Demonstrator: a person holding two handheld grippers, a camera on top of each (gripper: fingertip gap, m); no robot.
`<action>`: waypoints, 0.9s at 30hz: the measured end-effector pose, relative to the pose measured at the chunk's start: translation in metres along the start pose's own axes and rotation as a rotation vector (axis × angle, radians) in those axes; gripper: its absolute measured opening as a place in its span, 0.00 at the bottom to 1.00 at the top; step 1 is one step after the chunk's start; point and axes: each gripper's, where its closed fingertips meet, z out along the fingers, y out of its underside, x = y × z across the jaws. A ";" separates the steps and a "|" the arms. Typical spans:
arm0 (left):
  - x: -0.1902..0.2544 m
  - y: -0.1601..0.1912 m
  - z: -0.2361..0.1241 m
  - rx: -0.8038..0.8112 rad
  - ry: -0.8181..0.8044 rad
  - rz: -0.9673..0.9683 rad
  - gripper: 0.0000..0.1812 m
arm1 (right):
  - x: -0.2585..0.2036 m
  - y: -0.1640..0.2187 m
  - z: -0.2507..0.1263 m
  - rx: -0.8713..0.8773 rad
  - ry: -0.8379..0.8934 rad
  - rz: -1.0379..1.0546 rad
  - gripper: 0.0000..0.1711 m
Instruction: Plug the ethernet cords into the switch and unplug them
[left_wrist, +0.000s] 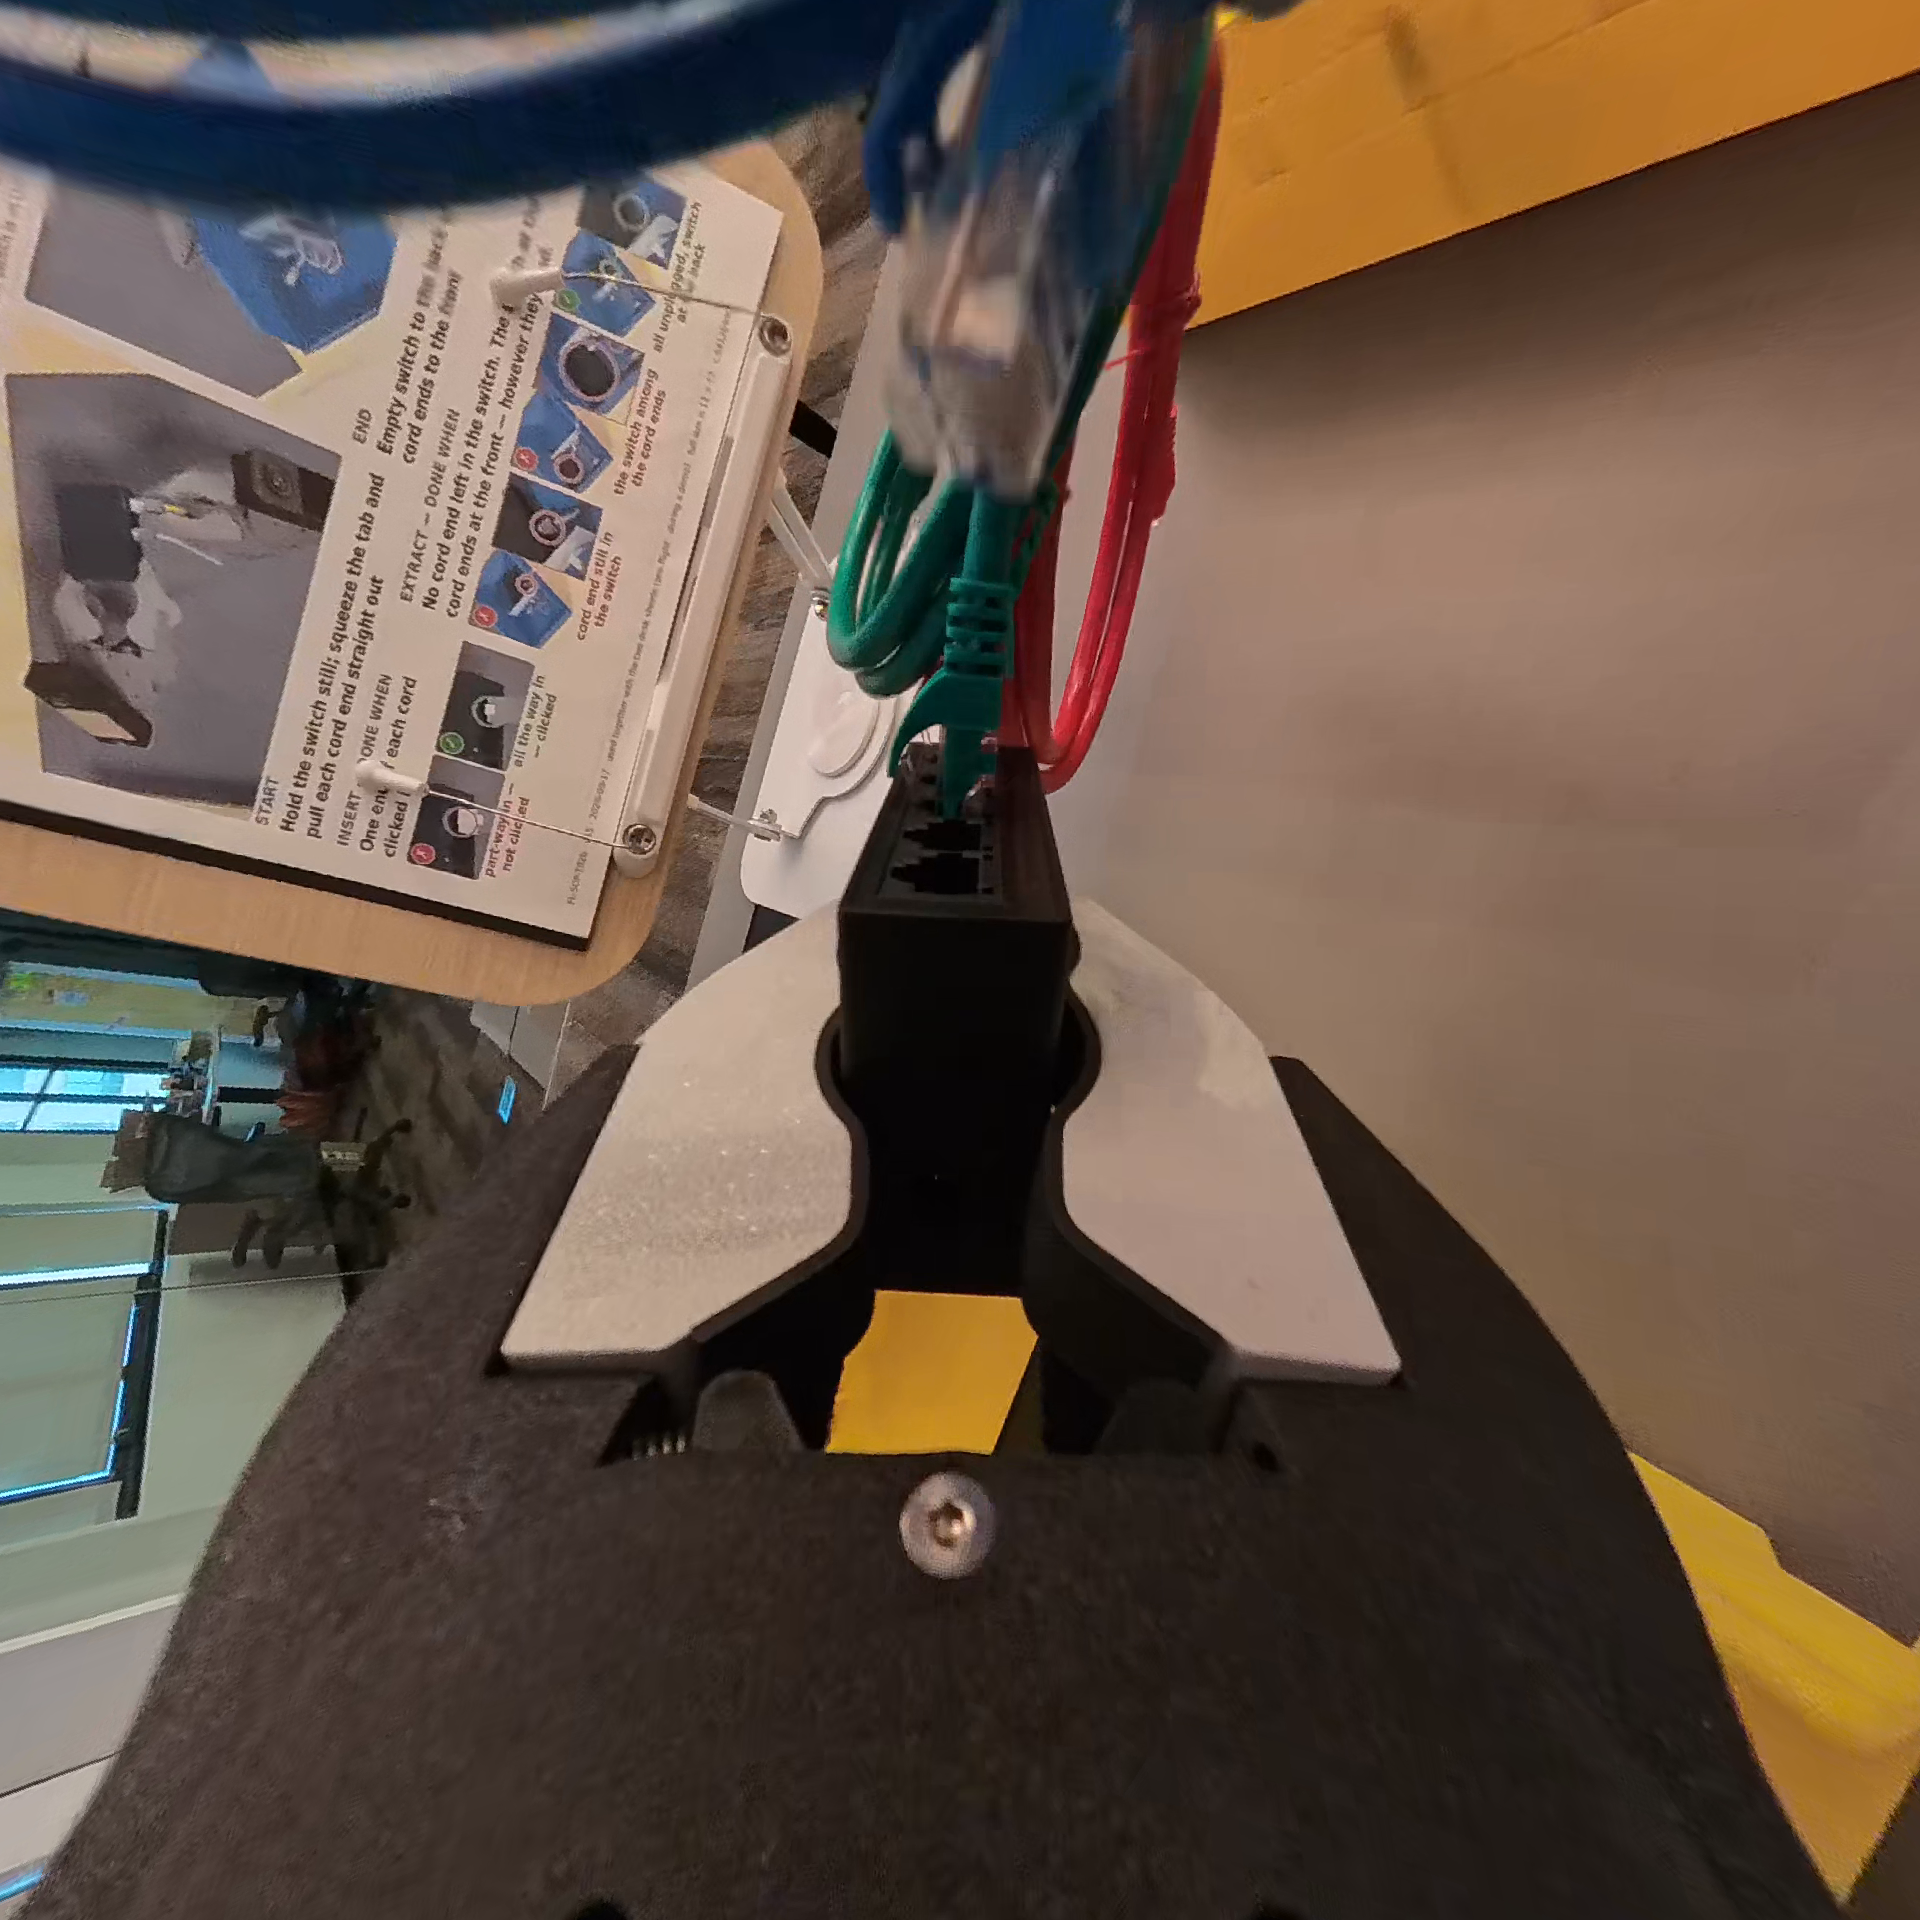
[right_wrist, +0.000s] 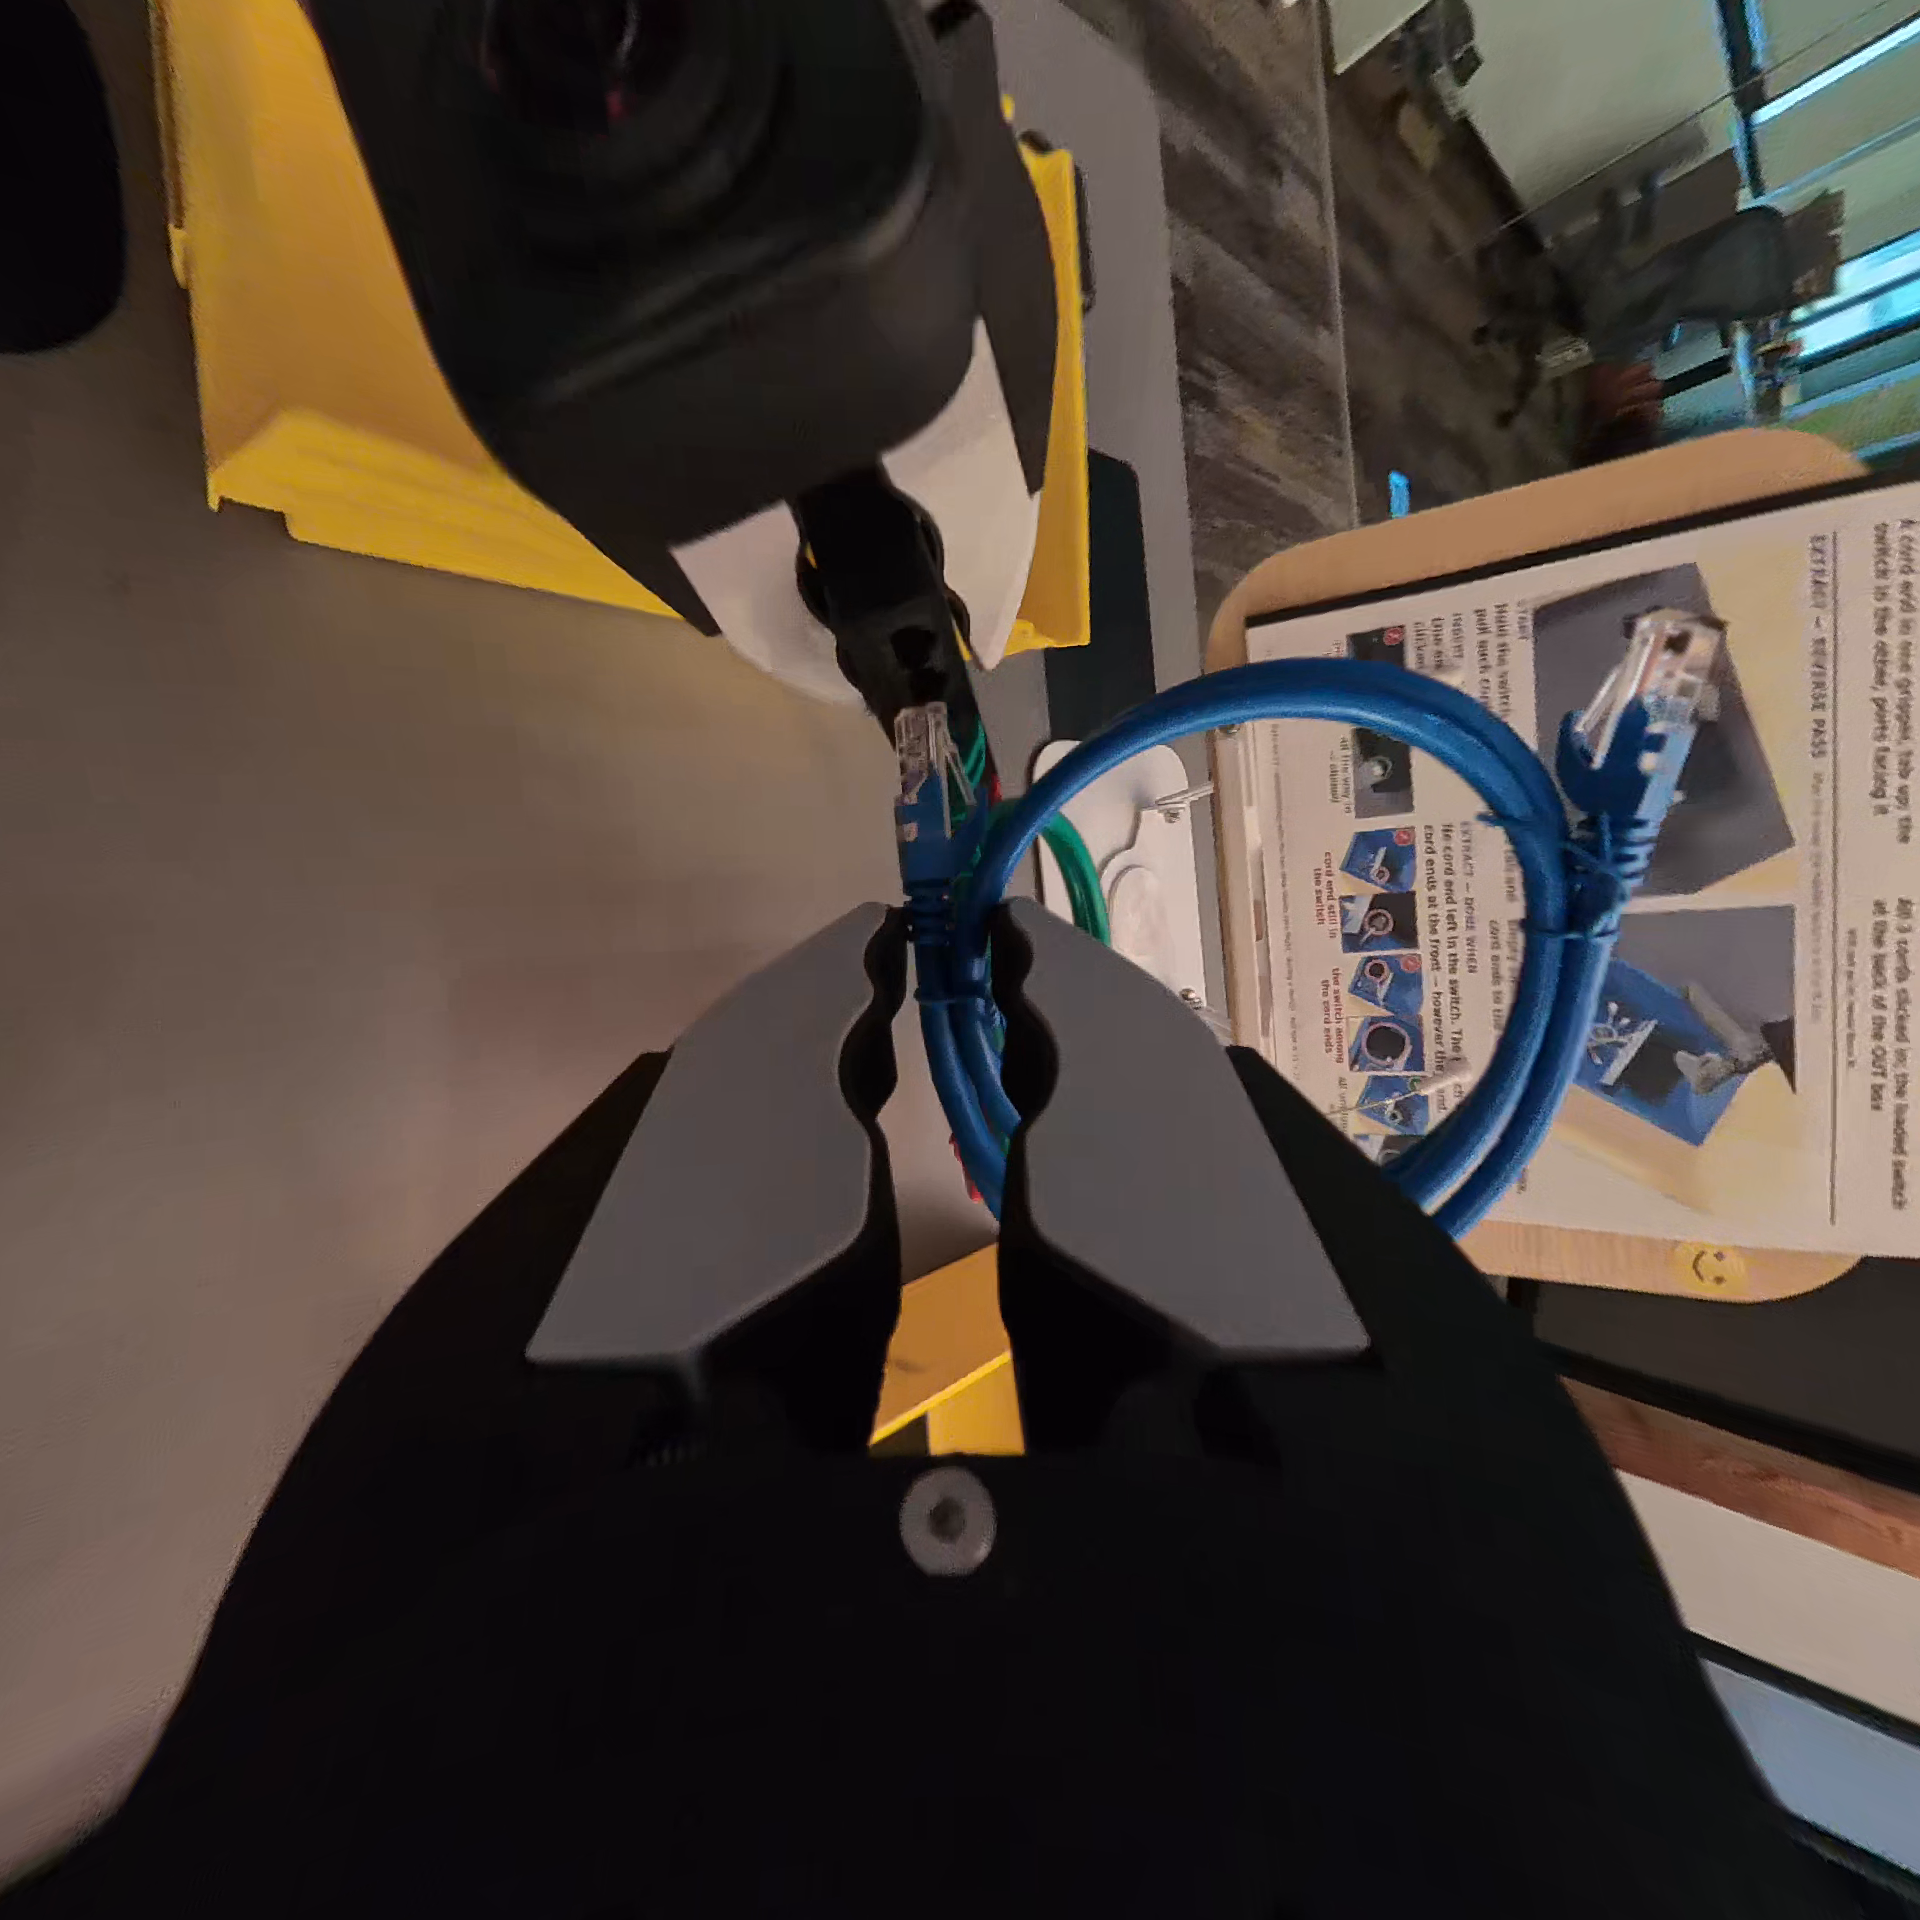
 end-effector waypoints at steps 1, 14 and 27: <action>0.001 0.000 0.000 -0.002 0.003 0.003 0.17 | -0.001 -0.001 0.002 -0.021 -0.017 -0.015 0.10; 0.005 -0.004 0.002 0.006 0.015 0.006 0.17 | -0.003 -0.003 0.030 -0.157 -0.044 -0.103 0.10; 0.006 -0.005 0.002 0.000 0.018 0.020 0.17 | -0.005 0.003 0.037 -0.147 -0.036 -0.091 0.10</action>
